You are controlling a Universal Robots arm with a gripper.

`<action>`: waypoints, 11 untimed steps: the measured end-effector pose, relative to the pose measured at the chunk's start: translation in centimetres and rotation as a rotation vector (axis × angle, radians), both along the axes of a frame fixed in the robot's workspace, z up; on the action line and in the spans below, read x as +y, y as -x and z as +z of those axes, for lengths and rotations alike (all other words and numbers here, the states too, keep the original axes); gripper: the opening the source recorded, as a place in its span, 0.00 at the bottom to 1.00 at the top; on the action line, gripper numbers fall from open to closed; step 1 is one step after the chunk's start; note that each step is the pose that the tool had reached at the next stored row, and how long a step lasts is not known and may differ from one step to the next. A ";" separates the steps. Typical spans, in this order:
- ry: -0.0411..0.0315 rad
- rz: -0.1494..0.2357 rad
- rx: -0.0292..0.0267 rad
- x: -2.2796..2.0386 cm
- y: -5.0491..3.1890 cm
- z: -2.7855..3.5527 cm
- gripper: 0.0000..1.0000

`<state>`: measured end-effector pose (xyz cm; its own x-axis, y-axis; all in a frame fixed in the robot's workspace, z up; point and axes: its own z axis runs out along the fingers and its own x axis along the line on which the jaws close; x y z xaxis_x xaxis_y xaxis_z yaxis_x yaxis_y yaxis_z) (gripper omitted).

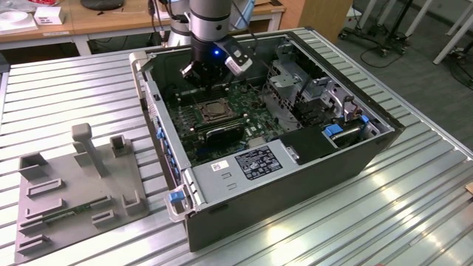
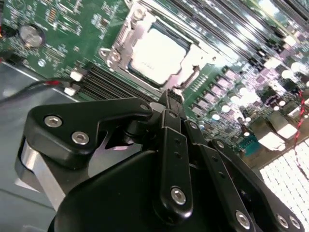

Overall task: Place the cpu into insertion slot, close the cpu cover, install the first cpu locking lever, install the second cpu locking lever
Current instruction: 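Install the first cpu locking lever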

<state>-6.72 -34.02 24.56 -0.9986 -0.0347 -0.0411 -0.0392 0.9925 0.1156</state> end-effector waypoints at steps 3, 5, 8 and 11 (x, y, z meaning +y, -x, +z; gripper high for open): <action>-0.0001 0.000 -0.0131 0.00 1.15 -0.01 0.11; -0.0001 0.000 -0.0206 0.00 1.87 -0.01 0.11; -0.0002 0.000 -0.0306 0.00 2.83 -0.02 0.11; -0.0002 0.000 -0.0361 0.01 3.30 -0.02 0.11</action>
